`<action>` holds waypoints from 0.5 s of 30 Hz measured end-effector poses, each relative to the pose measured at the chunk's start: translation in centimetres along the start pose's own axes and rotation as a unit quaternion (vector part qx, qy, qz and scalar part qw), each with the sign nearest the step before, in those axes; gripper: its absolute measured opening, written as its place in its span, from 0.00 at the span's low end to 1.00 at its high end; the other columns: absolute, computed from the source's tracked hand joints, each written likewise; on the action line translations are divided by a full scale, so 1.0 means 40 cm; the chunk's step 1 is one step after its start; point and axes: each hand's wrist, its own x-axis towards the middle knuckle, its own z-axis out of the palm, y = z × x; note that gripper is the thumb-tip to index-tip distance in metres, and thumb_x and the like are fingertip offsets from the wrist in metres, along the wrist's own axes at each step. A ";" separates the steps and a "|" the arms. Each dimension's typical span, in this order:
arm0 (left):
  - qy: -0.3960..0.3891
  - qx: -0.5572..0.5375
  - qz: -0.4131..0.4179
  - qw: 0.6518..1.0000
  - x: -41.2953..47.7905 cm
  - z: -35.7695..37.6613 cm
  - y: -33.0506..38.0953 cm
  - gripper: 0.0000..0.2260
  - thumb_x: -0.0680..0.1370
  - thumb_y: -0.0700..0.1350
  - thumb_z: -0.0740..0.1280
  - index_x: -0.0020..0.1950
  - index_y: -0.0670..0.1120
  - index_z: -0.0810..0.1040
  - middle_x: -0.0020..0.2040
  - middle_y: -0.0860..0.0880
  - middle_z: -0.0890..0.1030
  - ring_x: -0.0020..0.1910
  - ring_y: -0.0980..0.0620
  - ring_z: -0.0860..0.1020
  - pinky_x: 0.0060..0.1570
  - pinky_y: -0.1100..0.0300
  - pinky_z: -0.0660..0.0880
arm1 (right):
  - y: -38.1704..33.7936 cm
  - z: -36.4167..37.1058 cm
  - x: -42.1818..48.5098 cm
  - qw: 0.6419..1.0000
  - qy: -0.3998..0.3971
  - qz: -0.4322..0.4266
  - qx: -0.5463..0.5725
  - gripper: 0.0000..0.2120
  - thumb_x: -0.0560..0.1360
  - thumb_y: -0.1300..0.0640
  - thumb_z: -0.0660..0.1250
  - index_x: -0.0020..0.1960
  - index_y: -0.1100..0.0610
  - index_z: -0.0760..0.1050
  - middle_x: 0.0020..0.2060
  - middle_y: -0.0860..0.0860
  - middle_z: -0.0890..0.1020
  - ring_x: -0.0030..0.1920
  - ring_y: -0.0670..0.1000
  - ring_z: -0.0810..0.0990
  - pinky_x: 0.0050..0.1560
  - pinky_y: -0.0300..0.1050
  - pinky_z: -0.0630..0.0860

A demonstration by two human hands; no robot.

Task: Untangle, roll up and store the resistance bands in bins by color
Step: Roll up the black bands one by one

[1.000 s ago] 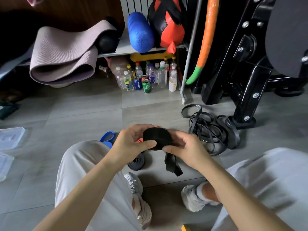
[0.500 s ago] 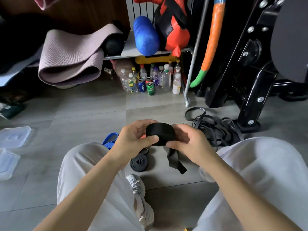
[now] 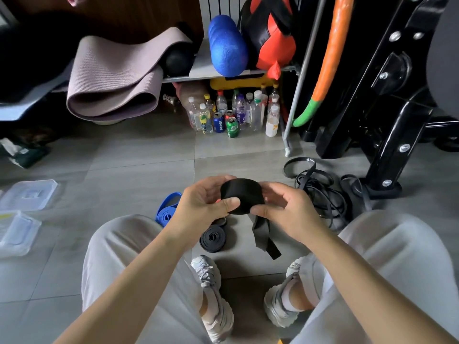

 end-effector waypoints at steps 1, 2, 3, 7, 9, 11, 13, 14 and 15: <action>0.012 -0.038 -0.005 0.999 -0.001 0.006 0.001 0.20 0.66 0.41 0.77 0.56 0.46 0.78 0.48 0.46 0.84 0.50 0.45 0.81 0.52 0.47 0.77 | 0.000 0.002 0.005 1.000 -0.001 0.000 0.027 0.21 0.68 0.65 0.74 0.50 0.41 0.76 0.45 0.39 0.84 0.50 0.39 0.81 0.56 0.38 0.75; 0.024 -0.079 -0.011 0.997 -0.002 0.014 0.002 0.19 0.67 0.39 0.75 0.57 0.44 0.77 0.48 0.45 0.84 0.50 0.44 0.80 0.52 0.48 0.78 | 0.001 0.002 0.009 0.999 -0.002 0.002 0.054 0.22 0.68 0.68 0.73 0.50 0.42 0.76 0.43 0.38 0.84 0.49 0.38 0.81 0.53 0.35 0.75; 0.034 -0.114 -0.014 0.993 -0.003 0.021 0.002 0.19 0.67 0.39 0.72 0.58 0.43 0.77 0.49 0.44 0.83 0.50 0.43 0.80 0.53 0.48 0.78 | -0.002 0.003 0.012 0.997 0.000 0.006 0.073 0.22 0.67 0.68 0.73 0.49 0.42 0.76 0.41 0.37 0.84 0.47 0.37 0.81 0.52 0.34 0.74; 0.031 -0.183 -0.026 0.982 -0.010 0.026 -0.004 0.20 0.68 0.38 0.72 0.59 0.41 0.76 0.51 0.41 0.82 0.50 0.43 0.81 0.52 0.49 0.77 | 0.003 -0.005 0.019 0.995 0.015 0.009 0.096 0.15 0.58 0.55 0.77 0.44 0.46 0.80 0.40 0.42 0.85 0.45 0.43 0.83 0.52 0.41 0.75; 0.020 -0.172 -0.027 0.985 -0.011 0.017 -0.006 0.19 0.67 0.37 0.72 0.58 0.42 0.77 0.51 0.42 0.82 0.50 0.45 0.81 0.52 0.50 0.78 | -0.001 -0.013 0.019 0.996 -0.011 0.003 0.085 0.17 0.58 0.60 0.76 0.45 0.48 0.78 0.38 0.41 0.85 0.44 0.41 0.82 0.50 0.35 0.76; 0.018 -0.138 -0.024 0.990 -0.011 0.004 -0.006 0.20 0.67 0.36 0.73 0.57 0.43 0.77 0.49 0.45 0.83 0.50 0.46 0.81 0.52 0.51 0.78 | -0.003 -0.023 0.018 0.997 -0.049 0.003 0.060 0.19 0.62 0.65 0.76 0.46 0.48 0.78 0.40 0.40 0.84 0.45 0.40 0.83 0.50 0.33 0.76; 0.018 -0.120 -0.022 0.992 -0.012 -0.004 -0.006 0.20 0.66 0.36 0.73 0.56 0.44 0.77 0.48 0.46 0.84 0.49 0.47 0.81 0.51 0.52 0.78 | -0.007 -0.024 0.019 0.997 -0.073 0.004 0.038 0.19 0.63 0.66 0.76 0.47 0.47 0.78 0.41 0.40 0.85 0.47 0.41 0.83 0.51 0.34 0.76; 0.019 -0.130 -0.023 0.991 -0.012 -0.003 -0.006 0.19 0.66 0.36 0.72 0.56 0.44 0.77 0.48 0.46 0.84 0.49 0.47 0.81 0.51 0.53 0.79 | -0.006 -0.019 0.019 0.996 -0.072 0.006 0.042 0.19 0.62 0.65 0.76 0.47 0.47 0.78 0.41 0.39 0.85 0.47 0.41 0.83 0.52 0.36 0.76; 0.016 -0.153 -0.024 0.988 -0.014 0.002 -0.005 0.18 0.67 0.36 0.70 0.57 0.43 0.77 0.48 0.45 0.83 0.49 0.47 0.81 0.51 0.53 0.80 | -0.002 -0.012 0.018 0.995 -0.064 0.009 0.074 0.19 0.61 0.65 0.75 0.48 0.48 0.78 0.41 0.40 0.85 0.47 0.41 0.83 0.51 0.37 0.76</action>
